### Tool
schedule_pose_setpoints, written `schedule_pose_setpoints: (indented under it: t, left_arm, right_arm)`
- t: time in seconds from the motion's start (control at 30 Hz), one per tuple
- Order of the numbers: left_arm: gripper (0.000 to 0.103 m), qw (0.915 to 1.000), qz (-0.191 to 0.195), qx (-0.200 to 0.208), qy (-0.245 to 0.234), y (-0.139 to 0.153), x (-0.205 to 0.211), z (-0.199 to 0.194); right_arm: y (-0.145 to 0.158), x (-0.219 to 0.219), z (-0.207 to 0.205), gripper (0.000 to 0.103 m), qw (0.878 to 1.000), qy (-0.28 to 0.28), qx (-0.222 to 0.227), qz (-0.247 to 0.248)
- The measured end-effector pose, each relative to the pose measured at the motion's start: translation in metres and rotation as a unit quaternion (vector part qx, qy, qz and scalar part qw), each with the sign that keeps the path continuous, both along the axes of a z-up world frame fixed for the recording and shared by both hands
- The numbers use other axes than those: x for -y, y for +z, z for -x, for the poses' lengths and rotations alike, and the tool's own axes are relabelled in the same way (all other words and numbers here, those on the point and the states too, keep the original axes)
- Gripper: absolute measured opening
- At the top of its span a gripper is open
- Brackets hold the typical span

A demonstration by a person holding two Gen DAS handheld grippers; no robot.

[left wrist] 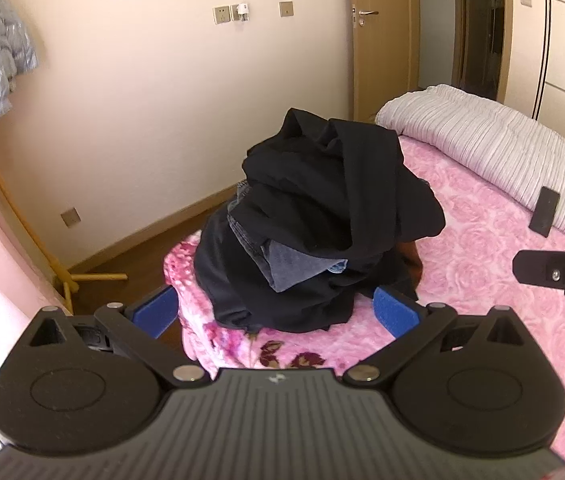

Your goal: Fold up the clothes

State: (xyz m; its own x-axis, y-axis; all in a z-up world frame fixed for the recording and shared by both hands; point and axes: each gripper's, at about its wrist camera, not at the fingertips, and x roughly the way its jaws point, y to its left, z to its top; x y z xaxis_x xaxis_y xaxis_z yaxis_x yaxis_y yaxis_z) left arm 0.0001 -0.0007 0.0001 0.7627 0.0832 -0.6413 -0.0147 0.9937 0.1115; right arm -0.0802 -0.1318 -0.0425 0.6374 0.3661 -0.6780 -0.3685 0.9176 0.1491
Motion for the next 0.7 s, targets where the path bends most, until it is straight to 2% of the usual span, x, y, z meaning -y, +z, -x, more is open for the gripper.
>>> schedule_pose_setpoints:
  t: [0.23, 0.7]
  left_arm:
    - [0.102, 0.9986, 0.050, -0.019, -0.001, -0.006, -0.008, -0.005]
    - [0.102, 0.9986, 0.048, -0.021, -0.001, -0.008, -0.009, -0.006]
  right_arm:
    - [-0.002, -0.003, -0.003, 0.103, 1.000, 0.004, -0.001, -0.001]
    - [-0.007, -0.009, -0.010, 0.103, 1.000, 0.009, -0.010, 0.007]
